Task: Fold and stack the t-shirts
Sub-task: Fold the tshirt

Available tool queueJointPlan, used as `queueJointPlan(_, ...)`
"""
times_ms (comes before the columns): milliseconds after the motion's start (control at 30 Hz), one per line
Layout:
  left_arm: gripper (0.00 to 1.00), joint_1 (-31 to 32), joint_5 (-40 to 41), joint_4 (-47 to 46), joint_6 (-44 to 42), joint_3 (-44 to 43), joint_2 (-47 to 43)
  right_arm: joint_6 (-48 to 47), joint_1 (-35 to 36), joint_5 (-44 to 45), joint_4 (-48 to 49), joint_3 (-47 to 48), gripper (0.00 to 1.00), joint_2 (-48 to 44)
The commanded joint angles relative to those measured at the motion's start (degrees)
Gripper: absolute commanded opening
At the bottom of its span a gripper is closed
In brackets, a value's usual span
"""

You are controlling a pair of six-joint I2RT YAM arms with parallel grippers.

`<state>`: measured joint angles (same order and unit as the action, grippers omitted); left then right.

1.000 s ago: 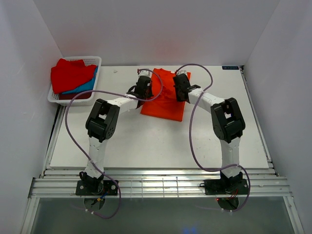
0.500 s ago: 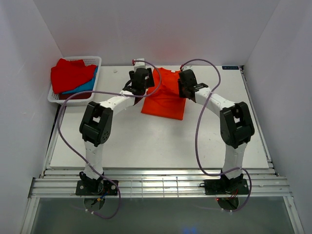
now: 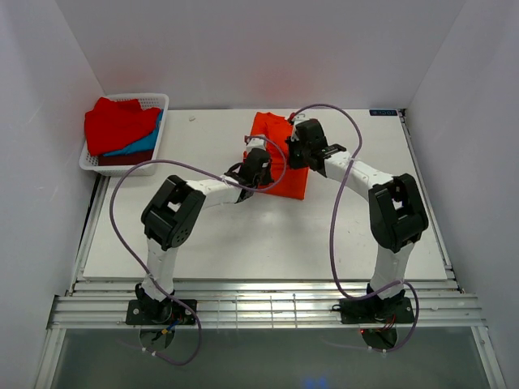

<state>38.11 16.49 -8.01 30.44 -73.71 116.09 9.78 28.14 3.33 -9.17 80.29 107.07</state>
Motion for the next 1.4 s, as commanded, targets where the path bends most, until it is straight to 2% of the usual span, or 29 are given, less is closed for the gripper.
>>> queueJointPlan(0,0.00,-0.23,-2.95,-1.13,1.91,-0.73,0.88,0.85,-0.02,-6.93,2.32,1.79,0.08,2.35)
queueJointPlan(200,0.00,0.12,-3.31,-2.36,1.64,-0.47,4.14,2.08,-0.02,-12.03,3.54,4.87,0.08,7.01)
queueJointPlan(533,0.00,1.53,-2.78,-3.06,3.58,6.64,1.24,3.75,-0.02,-16.08,4.78,9.88,0.08,14.48)
queueJointPlan(900,0.00,3.73,-2.08,-3.68,5.77,14.99,-4.20,3.67,-0.10,-13.88,3.11,14.45,0.08,20.02)
queueJointPlan(1367,0.00,9.70,-1.02,-3.59,12.01,30.20,-12.55,0.24,-1.33,-5.09,1.79,22.89,0.08,18.89)
